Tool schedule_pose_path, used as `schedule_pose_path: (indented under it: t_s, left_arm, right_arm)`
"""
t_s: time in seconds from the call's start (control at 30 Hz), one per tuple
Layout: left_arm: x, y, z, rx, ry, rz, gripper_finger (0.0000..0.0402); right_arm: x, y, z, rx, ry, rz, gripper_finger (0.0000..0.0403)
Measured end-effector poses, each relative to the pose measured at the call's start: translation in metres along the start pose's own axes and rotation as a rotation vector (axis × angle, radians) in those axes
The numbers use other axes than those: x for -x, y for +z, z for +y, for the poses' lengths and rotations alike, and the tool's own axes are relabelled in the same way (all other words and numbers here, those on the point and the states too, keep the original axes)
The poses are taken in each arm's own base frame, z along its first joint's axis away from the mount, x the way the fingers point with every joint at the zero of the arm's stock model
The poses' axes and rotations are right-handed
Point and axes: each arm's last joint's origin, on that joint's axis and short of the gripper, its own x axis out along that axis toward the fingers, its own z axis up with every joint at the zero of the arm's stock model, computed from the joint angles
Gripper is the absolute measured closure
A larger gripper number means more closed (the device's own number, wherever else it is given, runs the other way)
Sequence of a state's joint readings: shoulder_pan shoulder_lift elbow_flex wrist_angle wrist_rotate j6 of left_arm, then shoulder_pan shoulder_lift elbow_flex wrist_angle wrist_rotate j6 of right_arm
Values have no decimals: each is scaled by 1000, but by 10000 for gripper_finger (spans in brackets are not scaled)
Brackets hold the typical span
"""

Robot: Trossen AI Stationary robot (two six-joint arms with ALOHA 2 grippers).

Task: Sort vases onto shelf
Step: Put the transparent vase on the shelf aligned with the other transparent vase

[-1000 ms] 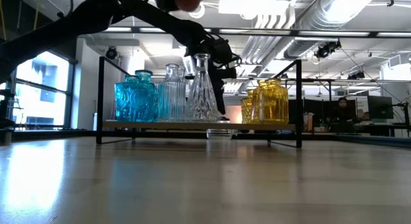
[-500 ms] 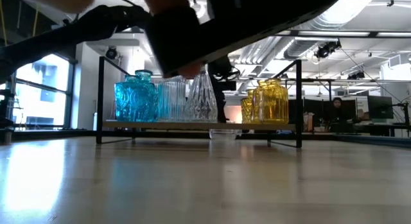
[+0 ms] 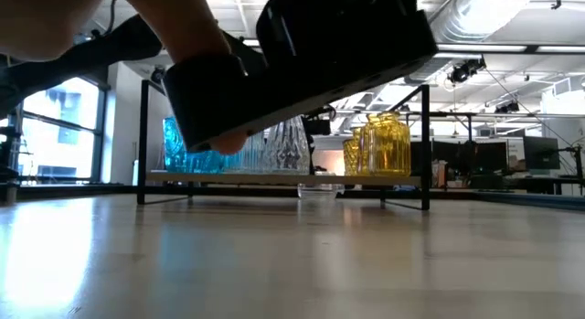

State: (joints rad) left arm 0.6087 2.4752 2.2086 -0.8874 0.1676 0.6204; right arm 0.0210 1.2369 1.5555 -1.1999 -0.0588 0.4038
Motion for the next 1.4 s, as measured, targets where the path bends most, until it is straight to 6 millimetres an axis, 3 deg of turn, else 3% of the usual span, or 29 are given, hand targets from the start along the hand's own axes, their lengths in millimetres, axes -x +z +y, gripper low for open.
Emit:
schedule_pose_path:
  t_s: [0.33, 0.67, 1.07, 1.4]
  left_arm:
    - [1, 1, 0, -18, -29, -23, 134]
    - [5, 4, 2, 6, 42, -13, 209]
    - [8, 1, -1, 56, 7, 20, 312]
    - [6, 2, 0, 56, 49, 25, 352]
  right_arm:
    - [0, 0, 0, -9, 1, 0, 402]
    - [0, 0, 0, -9, 2, 0, 402]
    - [0, 0, 0, -8, 2, 0, 402]
    - [0, 0, 0, -12, 8, 2, 402]
